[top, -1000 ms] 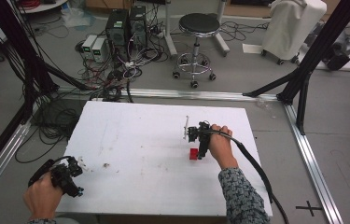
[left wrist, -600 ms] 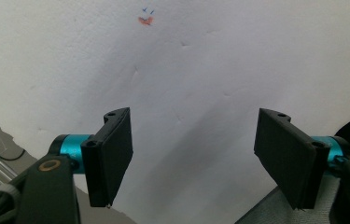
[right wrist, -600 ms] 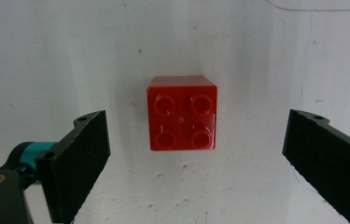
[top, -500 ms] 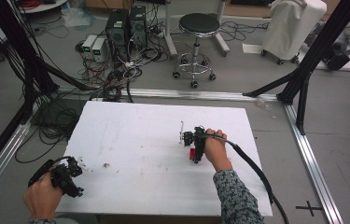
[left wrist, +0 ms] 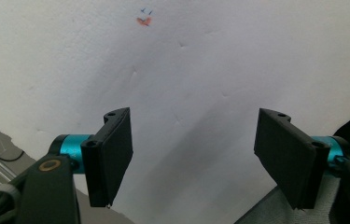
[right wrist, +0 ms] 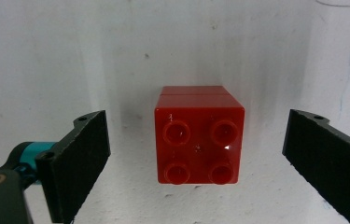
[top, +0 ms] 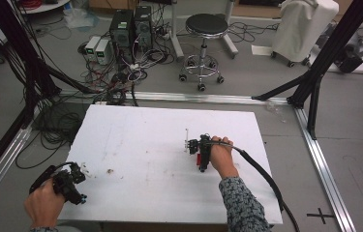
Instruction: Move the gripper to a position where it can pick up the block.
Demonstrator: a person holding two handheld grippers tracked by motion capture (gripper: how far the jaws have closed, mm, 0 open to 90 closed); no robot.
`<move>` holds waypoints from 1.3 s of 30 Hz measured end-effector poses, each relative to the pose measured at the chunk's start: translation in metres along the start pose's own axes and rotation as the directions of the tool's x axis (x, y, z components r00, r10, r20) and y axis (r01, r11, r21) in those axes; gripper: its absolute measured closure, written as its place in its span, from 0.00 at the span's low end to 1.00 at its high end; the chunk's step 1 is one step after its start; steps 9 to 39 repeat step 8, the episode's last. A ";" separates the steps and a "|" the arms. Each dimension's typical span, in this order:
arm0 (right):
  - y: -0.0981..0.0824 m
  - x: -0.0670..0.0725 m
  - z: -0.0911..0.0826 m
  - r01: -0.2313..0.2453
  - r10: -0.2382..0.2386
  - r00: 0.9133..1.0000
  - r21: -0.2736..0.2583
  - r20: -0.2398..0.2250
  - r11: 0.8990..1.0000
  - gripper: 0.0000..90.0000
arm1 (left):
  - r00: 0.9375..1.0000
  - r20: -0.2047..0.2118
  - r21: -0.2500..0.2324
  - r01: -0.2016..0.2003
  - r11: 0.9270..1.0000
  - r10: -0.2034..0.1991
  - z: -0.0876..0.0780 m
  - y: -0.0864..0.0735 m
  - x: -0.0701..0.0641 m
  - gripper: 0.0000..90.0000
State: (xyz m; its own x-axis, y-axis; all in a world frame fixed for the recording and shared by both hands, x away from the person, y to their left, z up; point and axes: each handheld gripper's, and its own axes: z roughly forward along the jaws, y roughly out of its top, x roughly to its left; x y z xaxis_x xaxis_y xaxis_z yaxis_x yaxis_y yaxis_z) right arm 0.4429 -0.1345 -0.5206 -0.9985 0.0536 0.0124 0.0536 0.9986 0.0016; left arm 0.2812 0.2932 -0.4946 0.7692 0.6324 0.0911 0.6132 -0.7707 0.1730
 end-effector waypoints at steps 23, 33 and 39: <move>-0.001 0.000 0.000 0.005 -0.005 1.000 0.005 0.003 1.000 0.07 | 1.000 0.001 -0.005 -0.006 1.000 0.006 0.000 0.000 0.000 0.31; -0.001 0.000 0.000 0.005 -0.005 1.000 0.005 0.003 1.000 0.07 | 1.000 0.001 -0.005 -0.006 1.000 0.006 0.000 0.000 0.000 0.31; -0.001 0.000 0.000 0.005 -0.005 1.000 0.005 0.003 1.000 0.07 | 1.000 0.001 -0.005 -0.006 1.000 0.006 0.000 0.000 0.000 0.31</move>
